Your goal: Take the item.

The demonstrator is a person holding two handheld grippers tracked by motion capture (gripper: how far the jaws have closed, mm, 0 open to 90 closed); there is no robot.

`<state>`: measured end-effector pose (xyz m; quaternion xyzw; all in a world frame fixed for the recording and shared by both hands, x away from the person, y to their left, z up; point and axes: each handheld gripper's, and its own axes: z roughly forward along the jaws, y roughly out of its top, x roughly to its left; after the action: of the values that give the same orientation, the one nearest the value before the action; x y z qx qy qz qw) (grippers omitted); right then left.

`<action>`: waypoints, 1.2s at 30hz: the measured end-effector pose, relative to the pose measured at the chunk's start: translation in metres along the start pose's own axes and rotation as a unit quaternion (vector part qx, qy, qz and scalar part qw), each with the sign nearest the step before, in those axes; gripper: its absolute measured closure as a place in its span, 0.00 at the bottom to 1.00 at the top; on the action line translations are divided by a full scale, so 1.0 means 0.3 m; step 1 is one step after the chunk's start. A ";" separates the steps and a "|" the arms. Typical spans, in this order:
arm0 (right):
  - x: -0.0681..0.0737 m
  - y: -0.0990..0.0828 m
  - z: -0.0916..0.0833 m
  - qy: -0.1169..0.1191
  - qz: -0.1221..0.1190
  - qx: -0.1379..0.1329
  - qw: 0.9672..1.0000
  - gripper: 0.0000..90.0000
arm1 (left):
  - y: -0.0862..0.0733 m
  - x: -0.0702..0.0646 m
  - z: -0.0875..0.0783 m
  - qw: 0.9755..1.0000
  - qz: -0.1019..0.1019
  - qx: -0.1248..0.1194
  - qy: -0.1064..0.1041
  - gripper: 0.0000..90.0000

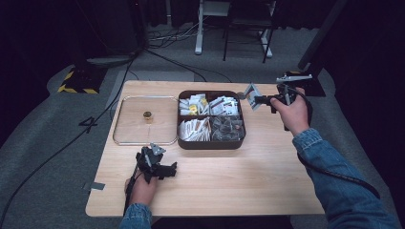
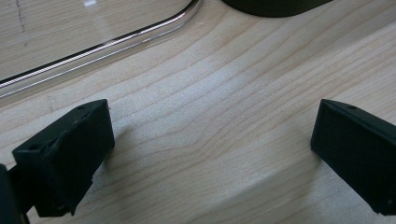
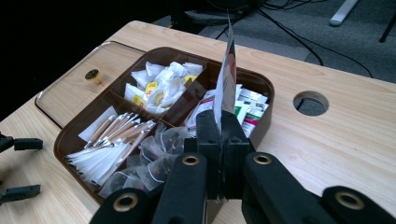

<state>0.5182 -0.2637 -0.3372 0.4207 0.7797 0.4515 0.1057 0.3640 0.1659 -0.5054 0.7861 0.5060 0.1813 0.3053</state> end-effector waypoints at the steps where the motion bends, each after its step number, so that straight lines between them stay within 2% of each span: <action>1: -0.007 -0.005 -0.015 -0.003 -0.001 0.001 1.000 0.99 | 0.000 0.000 0.000 1.000 0.000 0.000 0.000 0.00; 10: -0.040 -0.034 -0.064 -0.019 -0.007 0.007 1.000 0.99 | -0.001 0.000 -0.001 1.000 -0.001 0.000 0.001 0.00; 17: -0.085 -0.096 -0.099 -0.036 -0.004 0.016 0.999 0.99 | -0.001 0.000 -0.001 1.000 -0.001 0.000 0.002 0.00; 21: -0.109 -0.130 -0.099 -0.042 0.001 0.023 0.999 0.99 | -0.001 0.000 -0.001 1.000 -0.001 0.000 0.002 0.00; 28: -0.167 -0.228 -0.073 -0.051 0.019 0.044 0.998 0.99 | -0.001 0.000 -0.001 1.000 -0.001 0.000 0.002 0.00; 36: -0.204 -0.315 -0.036 -0.058 0.034 0.064 0.996 0.99 | -0.001 0.000 -0.001 1.000 -0.001 0.000 0.002 0.00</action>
<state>0.4976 -0.3389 -0.4191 0.4782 0.7850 0.3788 0.1079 0.3637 0.1660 -0.5054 0.7852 0.5073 0.1823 0.3047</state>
